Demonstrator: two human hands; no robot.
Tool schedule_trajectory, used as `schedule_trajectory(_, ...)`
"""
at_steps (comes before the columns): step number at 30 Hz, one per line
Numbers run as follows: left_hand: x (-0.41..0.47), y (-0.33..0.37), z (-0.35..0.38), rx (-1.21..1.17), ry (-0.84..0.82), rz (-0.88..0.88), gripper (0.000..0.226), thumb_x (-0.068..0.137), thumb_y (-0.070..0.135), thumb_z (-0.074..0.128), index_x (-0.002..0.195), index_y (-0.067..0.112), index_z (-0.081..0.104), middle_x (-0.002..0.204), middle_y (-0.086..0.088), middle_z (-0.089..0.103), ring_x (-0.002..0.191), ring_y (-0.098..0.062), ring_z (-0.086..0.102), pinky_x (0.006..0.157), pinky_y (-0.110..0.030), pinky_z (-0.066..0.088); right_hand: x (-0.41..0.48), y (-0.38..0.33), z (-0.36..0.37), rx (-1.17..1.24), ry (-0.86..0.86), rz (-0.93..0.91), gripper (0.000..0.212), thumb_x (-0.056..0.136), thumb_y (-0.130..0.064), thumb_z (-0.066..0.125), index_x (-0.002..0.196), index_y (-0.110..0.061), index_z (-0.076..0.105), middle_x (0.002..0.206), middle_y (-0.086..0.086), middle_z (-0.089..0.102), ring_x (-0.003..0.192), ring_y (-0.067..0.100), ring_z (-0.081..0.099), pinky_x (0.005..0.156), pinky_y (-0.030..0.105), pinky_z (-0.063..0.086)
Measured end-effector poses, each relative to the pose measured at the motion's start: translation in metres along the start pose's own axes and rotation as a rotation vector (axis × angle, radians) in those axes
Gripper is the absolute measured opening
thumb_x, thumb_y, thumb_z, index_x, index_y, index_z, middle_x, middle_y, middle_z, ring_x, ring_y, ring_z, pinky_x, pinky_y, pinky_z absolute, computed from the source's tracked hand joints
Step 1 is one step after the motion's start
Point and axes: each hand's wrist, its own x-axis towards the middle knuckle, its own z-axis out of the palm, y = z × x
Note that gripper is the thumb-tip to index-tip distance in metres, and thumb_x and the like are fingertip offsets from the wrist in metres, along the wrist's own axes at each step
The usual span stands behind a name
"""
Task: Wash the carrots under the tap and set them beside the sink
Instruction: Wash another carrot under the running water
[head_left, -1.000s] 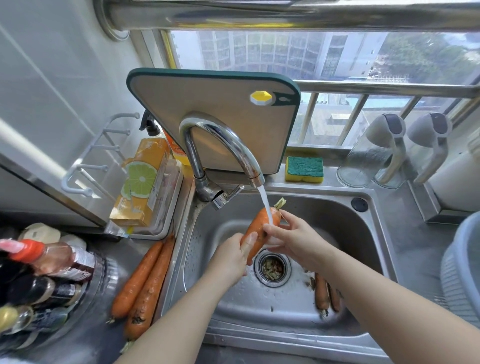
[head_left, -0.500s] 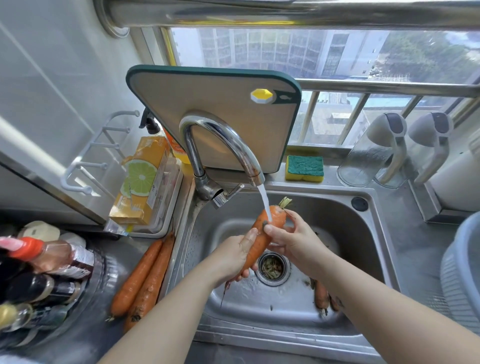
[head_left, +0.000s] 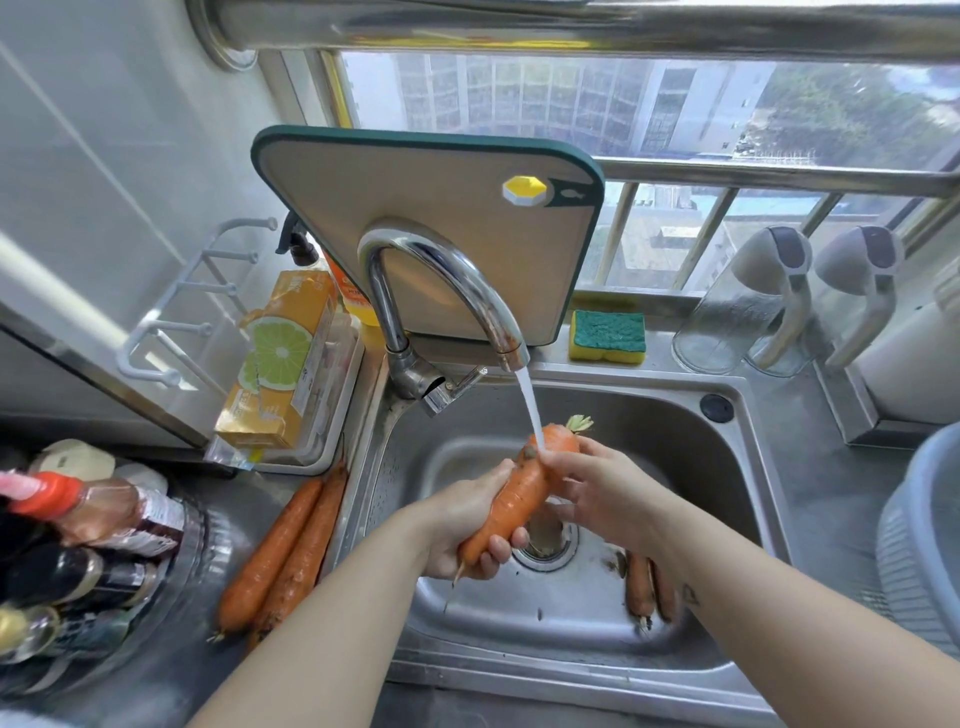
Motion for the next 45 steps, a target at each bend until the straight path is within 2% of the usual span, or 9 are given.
schedule_trajectory(5, 0.006, -0.003, 0.004, 0.052, 0.026, -0.029, 0.061, 0.092, 0.066, 0.026, 0.101, 0.012, 0.052, 0.06, 0.0, 0.053, 0.04, -0.005, 0.038, 0.037, -0.013, 0.031, 0.001, 0.0, 0.009, -0.148, 0.147, -0.044, 0.029, 0.085, -0.001, 0.064, 0.112, 0.001, 0.057, 0.087, 0.013, 0.065, 0.069, 0.018, 0.065, 0.069, 0.037, 0.059)
schedule_trajectory(10, 0.01, -0.01, 0.007, 0.122, 0.154, 0.049, 0.062, 0.093, 0.064, 0.026, 0.111, 0.01, 0.051, 0.059, -0.003, 0.055, 0.039, -0.007, 0.041, 0.036, -0.015, 0.033, 0.004, 0.003, 0.011, -0.267, 0.221, -0.083, 0.034, 0.082, -0.007, 0.069, 0.112, 0.002, 0.055, 0.097, 0.018, 0.065, 0.088, 0.03, 0.066, 0.085, 0.049, 0.055)
schedule_trajectory(16, 0.016, -0.017, 0.012, 0.27, 0.272, 0.163, 0.063, 0.094, 0.062, 0.022, 0.105, 0.009, 0.055, 0.062, -0.004, 0.058, 0.04, -0.009, 0.045, 0.039, -0.017, 0.035, 0.01, 0.008, 0.02, -0.309, 0.335, -0.129, 0.029, 0.078, -0.015, 0.074, 0.099, -0.002, 0.059, 0.088, 0.015, 0.063, 0.081, 0.028, 0.064, 0.08, 0.047, 0.055)
schedule_trajectory(21, 0.019, -0.019, 0.015, 0.404, 0.333, 0.36, 0.056, 0.096, 0.058, 0.024, 0.096, 0.018, 0.063, 0.078, -0.005, 0.068, 0.06, -0.015, 0.06, 0.057, -0.025, 0.047, 0.012, 0.003, 0.028, -0.456, 0.404, -0.196, 0.035, 0.095, -0.04, 0.047, 0.081, -0.01, 0.061, 0.079, 0.009, 0.066, 0.074, 0.021, 0.064, 0.071, 0.038, 0.055)
schedule_trajectory(24, 0.025, -0.019, 0.015, 0.538, 0.422, 0.487, 0.044, 0.096, 0.054, 0.031, 0.108, 0.022, 0.059, 0.094, 0.0, 0.067, 0.078, -0.013, 0.063, 0.071, -0.029, 0.05, 0.014, 0.005, 0.028, -0.456, 0.429, -0.267, 0.045, 0.1, -0.037, 0.034, 0.102, 0.002, 0.056, 0.081, 0.01, 0.064, 0.072, 0.018, 0.061, 0.063, 0.028, 0.045)
schedule_trajectory(29, 0.036, -0.014, 0.017, 0.531, 0.433, 0.479, 0.055, 0.094, 0.06, 0.026, 0.109, 0.021, 0.063, 0.099, -0.002, 0.068, 0.085, -0.018, 0.06, 0.078, -0.032, 0.048, 0.005, 0.012, 0.028, -0.471, 0.508, -0.312, 0.041, 0.098, -0.037, 0.041, 0.121, -0.004, 0.047, 0.106, 0.012, 0.061, 0.1, 0.024, 0.06, 0.091, 0.041, 0.048)
schedule_trajectory(35, 0.046, -0.016, 0.031, 0.514, 0.537, 0.398, 0.084, 0.066, 0.081, 0.011, 0.109, 0.031, 0.063, 0.108, -0.002, 0.069, 0.102, -0.025, 0.062, 0.096, -0.044, 0.046, 0.002, 0.016, 0.024, -0.455, 0.572, -0.359, 0.038, 0.1, -0.032, 0.04, 0.118, 0.001, 0.047, 0.099, 0.01, 0.056, 0.093, 0.02, 0.055, 0.078, 0.029, 0.039)
schedule_trajectory(42, 0.04, -0.011, 0.023, 0.512, 0.602, 0.412, 0.062, 0.094, 0.06, 0.016, 0.121, 0.027, 0.061, 0.124, -0.008, 0.063, 0.115, -0.026, 0.056, 0.101, -0.037, 0.041, -0.006, 0.012, 0.034, -0.502, 0.473, -0.399, 0.017, 0.1, -0.033, 0.039, 0.108, -0.017, 0.038, 0.092, -0.001, 0.054, 0.085, 0.009, 0.054, 0.078, 0.027, 0.043)
schedule_trajectory(45, 0.037, -0.012, 0.028, 0.533, 0.598, 0.564, 0.074, 0.078, 0.078, 0.011, 0.109, 0.035, 0.062, 0.109, 0.003, 0.07, 0.105, -0.022, 0.061, 0.095, -0.042, 0.047, -0.003, 0.017, 0.038, -0.613, 0.513, -0.449, 0.018, 0.099, -0.035, 0.041, 0.104, -0.018, 0.039, 0.102, 0.004, 0.058, 0.097, 0.021, 0.056, 0.096, 0.043, 0.042)
